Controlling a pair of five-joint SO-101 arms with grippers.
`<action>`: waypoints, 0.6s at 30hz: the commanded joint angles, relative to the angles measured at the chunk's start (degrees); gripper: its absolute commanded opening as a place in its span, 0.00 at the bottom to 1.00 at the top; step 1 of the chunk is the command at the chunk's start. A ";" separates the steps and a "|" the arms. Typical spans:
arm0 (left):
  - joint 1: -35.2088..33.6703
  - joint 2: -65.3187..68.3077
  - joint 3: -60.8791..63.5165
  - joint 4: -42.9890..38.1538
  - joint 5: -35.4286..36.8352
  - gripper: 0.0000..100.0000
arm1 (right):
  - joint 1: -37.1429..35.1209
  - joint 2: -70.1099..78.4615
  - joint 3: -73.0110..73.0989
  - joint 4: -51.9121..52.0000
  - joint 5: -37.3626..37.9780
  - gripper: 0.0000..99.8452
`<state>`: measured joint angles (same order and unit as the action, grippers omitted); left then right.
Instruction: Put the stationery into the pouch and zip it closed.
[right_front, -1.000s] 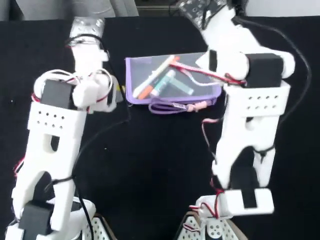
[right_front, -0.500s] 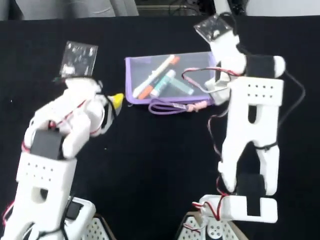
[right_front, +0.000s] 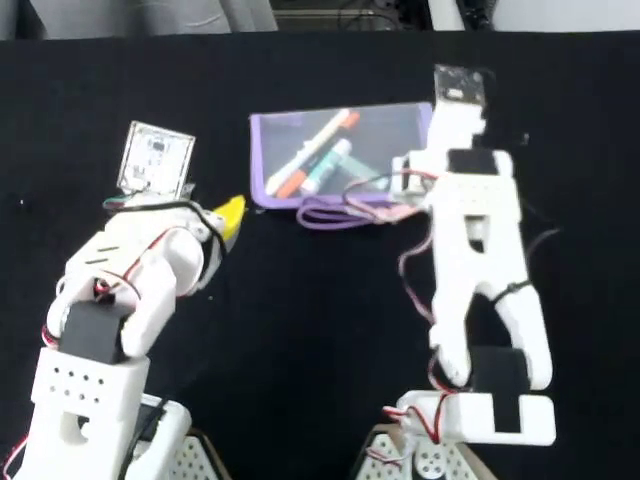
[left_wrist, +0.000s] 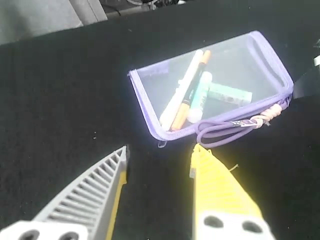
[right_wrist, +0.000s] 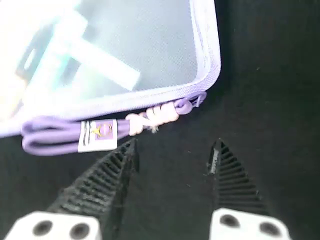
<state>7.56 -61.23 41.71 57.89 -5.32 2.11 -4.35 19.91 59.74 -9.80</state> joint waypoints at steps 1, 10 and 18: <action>-0.31 -1.05 -0.57 -0.79 -0.35 0.21 | -0.79 -0.48 4.00 -8.79 -6.77 0.22; -0.13 -1.05 -0.57 -0.70 -0.35 0.21 | -0.88 6.55 8.92 -19.08 -17.23 0.22; -0.31 -1.05 -0.48 -0.62 -0.35 0.21 | -0.53 23.87 -7.60 -12.66 -21.71 0.22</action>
<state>7.56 -61.23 41.71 57.89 -5.32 2.11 16.31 20.53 42.77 -29.85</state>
